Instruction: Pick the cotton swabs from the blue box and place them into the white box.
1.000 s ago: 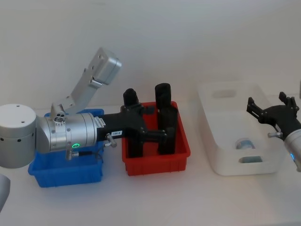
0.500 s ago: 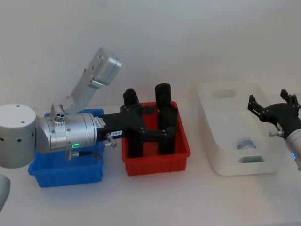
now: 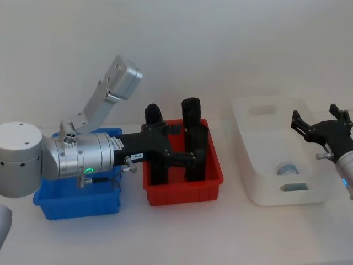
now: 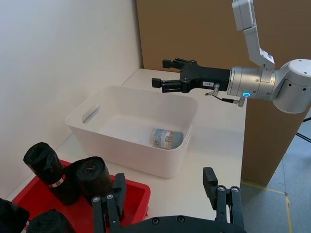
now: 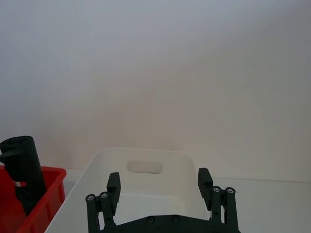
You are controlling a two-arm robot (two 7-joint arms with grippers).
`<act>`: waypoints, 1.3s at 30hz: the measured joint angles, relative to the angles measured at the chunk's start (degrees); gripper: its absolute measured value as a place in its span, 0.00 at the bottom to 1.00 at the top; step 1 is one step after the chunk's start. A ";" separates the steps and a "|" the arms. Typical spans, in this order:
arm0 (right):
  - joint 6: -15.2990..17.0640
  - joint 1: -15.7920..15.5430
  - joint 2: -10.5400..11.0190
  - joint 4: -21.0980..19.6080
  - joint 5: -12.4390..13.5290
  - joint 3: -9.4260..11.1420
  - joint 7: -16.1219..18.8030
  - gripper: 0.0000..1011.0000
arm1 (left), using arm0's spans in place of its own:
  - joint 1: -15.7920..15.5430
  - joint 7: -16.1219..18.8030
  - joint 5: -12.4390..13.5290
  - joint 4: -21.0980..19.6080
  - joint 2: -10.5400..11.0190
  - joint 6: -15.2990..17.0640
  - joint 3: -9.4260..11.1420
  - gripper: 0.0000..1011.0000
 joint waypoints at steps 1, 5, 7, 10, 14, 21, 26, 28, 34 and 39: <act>0.00 -0.04 0.00 -0.05 0.00 0.00 0.00 0.99 | 0.00 0.01 0.00 0.00 0.00 0.00 0.00 0.99; 0.00 -0.44 0.07 -0.57 0.01 -0.03 0.01 0.99 | 0.23 0.58 0.04 -0.04 0.00 -0.29 0.05 0.99; 0.02 -0.79 0.13 -0.99 0.04 -0.08 0.03 0.99 | 0.42 1.09 0.08 -0.11 0.00 -0.56 0.11 0.99; 0.18 -1.84 0.31 -2.23 0.21 -0.27 0.14 0.99 | 1.00 2.59 0.18 -0.36 0.00 -1.34 0.30 0.99; 0.46 -3.69 0.63 -4.52 0.55 -0.61 0.45 0.99 | 2.02 5.15 0.44 -0.79 0.02 -2.64 0.60 0.99; 1.05 -7.81 1.38 -9.58 1.28 -1.37 1.14 0.99 | 4.27 10.91 0.98 -1.68 0.05 -5.70 1.28 0.99; 1.43 -10.30 1.84 -12.67 1.77 -1.84 1.58 0.99 | 5.66 14.36 1.30 -2.24 0.07 -7.54 1.70 0.99; 1.55 -11.07 1.97 -13.59 1.90 -1.96 1.68 0.99 | 6.34 16.18 1.47 -2.52 0.09 -8.48 1.90 0.99; 2.12 -14.90 2.65 -18.27 2.56 -2.64 2.30 0.99 | 7.86 20.09 1.83 -3.15 0.10 -10.56 2.41 0.99; 2.48 -17.30 3.08 -21.24 2.99 -3.09 2.67 0.99 | 9.67 24.62 2.25 -3.86 0.14 -12.92 2.98 0.99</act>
